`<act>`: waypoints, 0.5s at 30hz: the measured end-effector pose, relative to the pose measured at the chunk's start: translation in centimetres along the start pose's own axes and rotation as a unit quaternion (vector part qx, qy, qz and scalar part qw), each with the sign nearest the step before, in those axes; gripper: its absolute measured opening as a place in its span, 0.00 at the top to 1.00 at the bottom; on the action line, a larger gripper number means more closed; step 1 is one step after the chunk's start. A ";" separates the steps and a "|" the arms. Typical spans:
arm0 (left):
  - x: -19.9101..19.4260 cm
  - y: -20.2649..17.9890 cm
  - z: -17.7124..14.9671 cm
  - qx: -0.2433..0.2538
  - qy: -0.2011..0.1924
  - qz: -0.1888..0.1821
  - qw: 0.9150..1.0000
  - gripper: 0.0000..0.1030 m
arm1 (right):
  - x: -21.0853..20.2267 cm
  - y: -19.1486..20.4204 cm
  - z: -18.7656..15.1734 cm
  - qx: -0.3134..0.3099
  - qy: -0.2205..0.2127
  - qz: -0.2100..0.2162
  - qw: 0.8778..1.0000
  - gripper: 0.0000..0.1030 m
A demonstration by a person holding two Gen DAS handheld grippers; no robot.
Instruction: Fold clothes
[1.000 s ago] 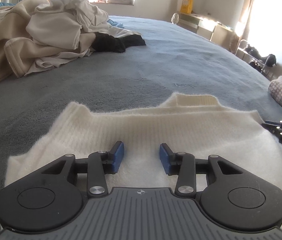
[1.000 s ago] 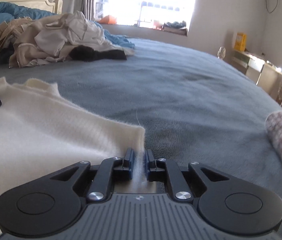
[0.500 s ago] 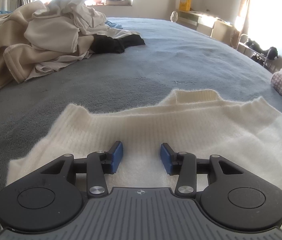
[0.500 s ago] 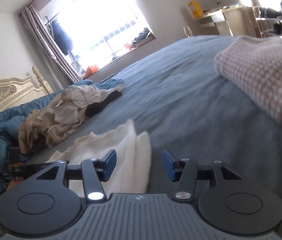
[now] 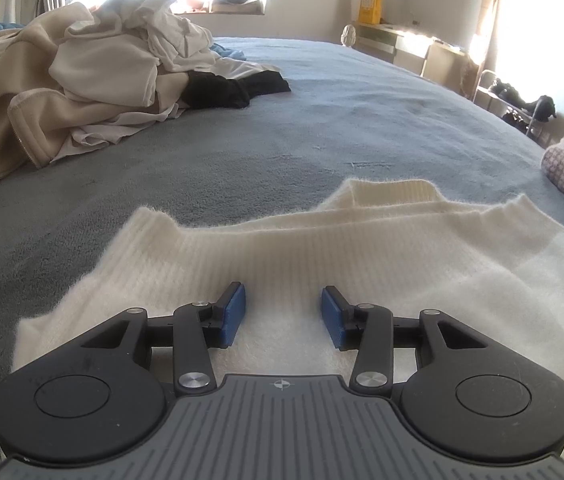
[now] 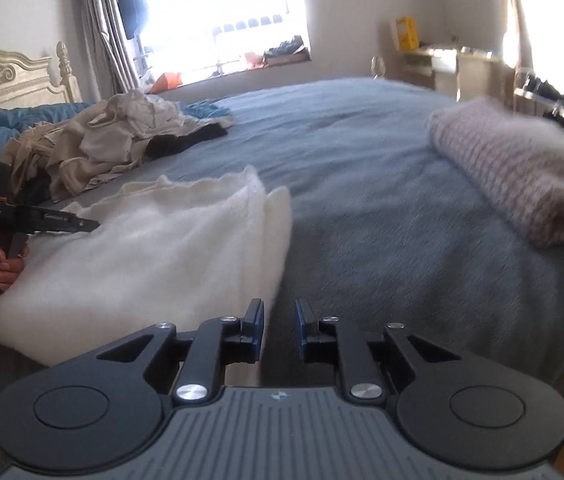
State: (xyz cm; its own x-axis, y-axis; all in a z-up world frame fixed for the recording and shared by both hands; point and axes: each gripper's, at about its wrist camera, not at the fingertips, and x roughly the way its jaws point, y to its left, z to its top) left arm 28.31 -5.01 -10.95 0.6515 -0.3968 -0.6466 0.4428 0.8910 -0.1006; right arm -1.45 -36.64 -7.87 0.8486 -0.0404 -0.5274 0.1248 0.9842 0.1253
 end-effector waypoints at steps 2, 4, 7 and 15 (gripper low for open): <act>0.0 0.1 -0.1 -0.002 -0.003 -0.002 1.000 0.58 | -0.7 1.1 1.2 -0.030 -0.039 -0.015 0.999 0.82; 0.0 0.1 -0.1 -0.004 -0.004 -0.004 1.000 0.58 | -0.5 2.6 2.4 -0.050 -0.073 -0.003 0.996 0.82; -0.1 0.2 -0.2 -0.007 -0.006 -0.006 1.000 0.58 | 3.0 5.1 3.2 -0.089 -0.060 0.004 0.994 0.82; -2.8 1.1 0.1 -0.057 -0.027 -0.004 0.998 0.47 | 7.5 4.6 3.1 -0.002 0.011 0.012 1.000 0.75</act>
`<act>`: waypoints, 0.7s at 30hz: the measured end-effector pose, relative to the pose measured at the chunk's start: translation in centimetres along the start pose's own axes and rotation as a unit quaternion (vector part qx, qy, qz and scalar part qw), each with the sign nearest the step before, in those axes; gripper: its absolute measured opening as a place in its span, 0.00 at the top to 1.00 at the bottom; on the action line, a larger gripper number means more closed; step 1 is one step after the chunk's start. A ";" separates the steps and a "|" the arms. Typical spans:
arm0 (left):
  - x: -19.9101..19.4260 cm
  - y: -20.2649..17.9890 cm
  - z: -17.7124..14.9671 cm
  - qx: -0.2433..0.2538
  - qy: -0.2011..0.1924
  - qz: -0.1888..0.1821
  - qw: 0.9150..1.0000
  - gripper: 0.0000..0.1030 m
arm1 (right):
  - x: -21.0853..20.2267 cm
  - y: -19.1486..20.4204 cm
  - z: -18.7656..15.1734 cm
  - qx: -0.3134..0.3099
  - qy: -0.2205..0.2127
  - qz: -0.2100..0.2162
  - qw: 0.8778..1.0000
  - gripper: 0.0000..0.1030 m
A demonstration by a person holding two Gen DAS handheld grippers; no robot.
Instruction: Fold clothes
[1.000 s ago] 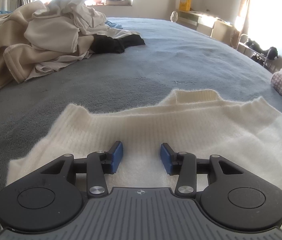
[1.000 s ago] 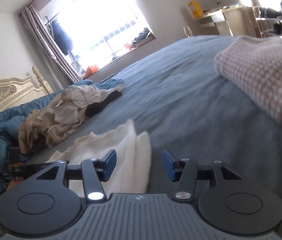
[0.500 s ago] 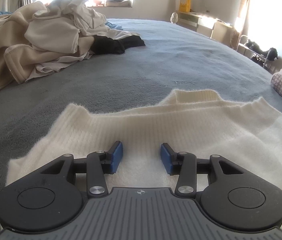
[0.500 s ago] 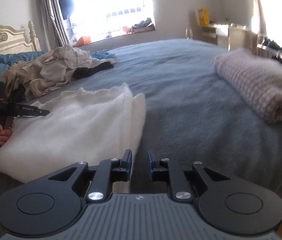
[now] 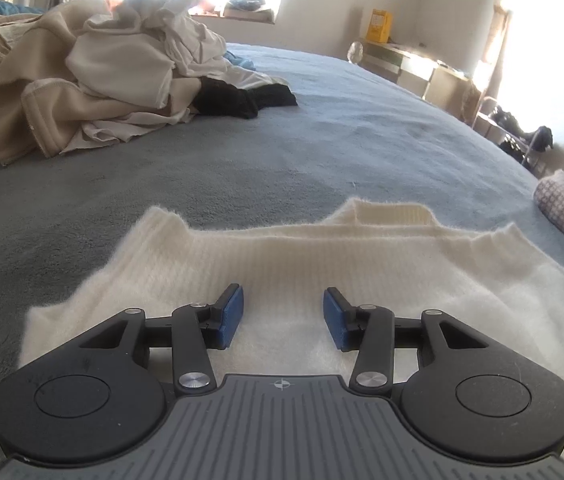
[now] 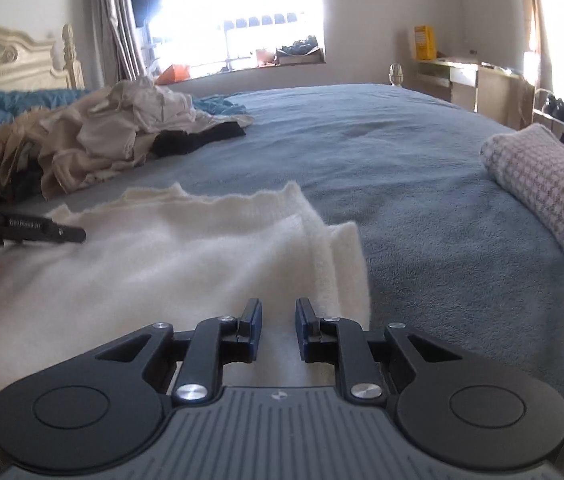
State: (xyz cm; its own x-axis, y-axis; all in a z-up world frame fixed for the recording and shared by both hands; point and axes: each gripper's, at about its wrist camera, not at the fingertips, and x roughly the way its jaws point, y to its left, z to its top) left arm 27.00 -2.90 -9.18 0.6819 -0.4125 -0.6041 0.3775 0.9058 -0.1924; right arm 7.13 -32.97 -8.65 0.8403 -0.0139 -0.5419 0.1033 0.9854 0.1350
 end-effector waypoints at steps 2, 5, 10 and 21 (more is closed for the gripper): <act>-2.1 0.2 -0.1 -0.023 -0.022 0.017 0.999 0.28 | -1.8 0.2 1.0 0.014 -0.019 0.013 1.000 0.52; -5.2 0.2 -1.2 -0.037 -0.038 0.014 0.998 0.27 | -3.4 2.2 2.3 -0.019 -0.033 0.026 0.999 0.34; -8.8 0.2 -4.1 -0.043 -0.038 -0.004 0.998 0.12 | -3.5 6.7 3.0 -0.068 -0.051 0.024 0.996 0.00; -11.6 1.7 -6.9 -0.103 -0.043 -0.015 0.994 0.00 | -2.9 10.0 2.9 -0.079 -0.072 -0.006 0.994 0.00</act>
State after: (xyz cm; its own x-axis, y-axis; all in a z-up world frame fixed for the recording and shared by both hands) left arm 15.42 4.05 -7.84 0.7268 -0.4390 -0.5282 0.2689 0.8895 -0.3694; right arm 7.25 -23.55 -3.35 0.9081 -0.0388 -0.4169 0.0384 0.9992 -0.0093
